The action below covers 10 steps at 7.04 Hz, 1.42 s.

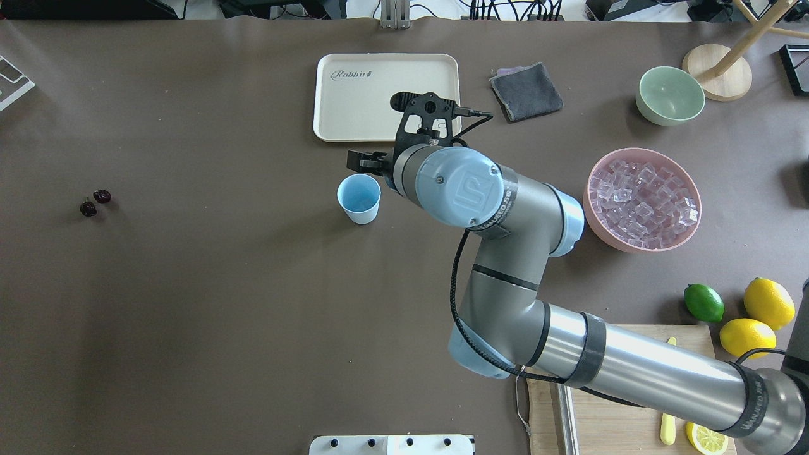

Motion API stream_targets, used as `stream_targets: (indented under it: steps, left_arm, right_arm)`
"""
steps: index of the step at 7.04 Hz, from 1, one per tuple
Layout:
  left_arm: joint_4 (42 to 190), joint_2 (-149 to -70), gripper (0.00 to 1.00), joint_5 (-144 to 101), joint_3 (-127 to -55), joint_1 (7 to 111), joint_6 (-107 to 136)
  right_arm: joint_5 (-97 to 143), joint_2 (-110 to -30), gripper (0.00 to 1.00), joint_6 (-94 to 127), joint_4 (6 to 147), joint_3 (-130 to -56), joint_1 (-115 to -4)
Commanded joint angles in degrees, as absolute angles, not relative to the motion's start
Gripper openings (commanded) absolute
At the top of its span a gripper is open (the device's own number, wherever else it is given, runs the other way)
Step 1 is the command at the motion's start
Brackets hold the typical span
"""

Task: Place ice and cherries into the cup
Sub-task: 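Move the empty right gripper back over the pink ice bowl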

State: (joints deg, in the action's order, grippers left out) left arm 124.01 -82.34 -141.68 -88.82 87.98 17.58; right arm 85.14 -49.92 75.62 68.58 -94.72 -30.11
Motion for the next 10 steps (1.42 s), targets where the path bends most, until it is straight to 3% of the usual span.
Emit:
stream_targets:
  steps: [1,3,8,10]
  left_arm:
    - [124.7,-82.3,0.98,-141.7,-88.9,88.0,17.6]
    - [125.1,-82.3,0.98,-141.7,-88.8,88.0,17.7]
    - [125.1,-82.2,0.98,-141.7,-88.6,88.1,17.6]
    - [127.3,-80.9,0.98,-141.6,-88.4,88.2,17.6]
  right_arm:
    - [91.1,-56.7,1.00,73.7,74.0,-103.8,-35.7]
    - [91.9,-62.9,1.00,69.0,78.6,-110.5,-39.2]
    - [106.2,-78.9,1.00,49.3,78.9,-114.9,-52.7]
    - [108.2,-84.3,1.00,49.3,78.6,-115.0,-53.3]
